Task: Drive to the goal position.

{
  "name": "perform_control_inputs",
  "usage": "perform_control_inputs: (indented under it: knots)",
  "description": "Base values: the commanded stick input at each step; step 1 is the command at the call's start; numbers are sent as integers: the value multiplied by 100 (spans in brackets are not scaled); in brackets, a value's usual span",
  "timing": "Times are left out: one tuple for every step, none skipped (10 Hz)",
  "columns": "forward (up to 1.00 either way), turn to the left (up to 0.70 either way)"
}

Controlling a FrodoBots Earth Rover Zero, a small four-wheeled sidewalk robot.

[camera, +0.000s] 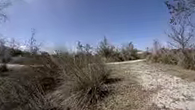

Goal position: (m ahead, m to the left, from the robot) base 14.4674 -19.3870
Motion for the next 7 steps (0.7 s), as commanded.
perform_control_inputs:
  knots:
    - [0,-70]
    - [0,-70]
    - [0,-70]
    - [0,-70]
    - [0,-70]
    - [0,-70]
    - [0,-70]
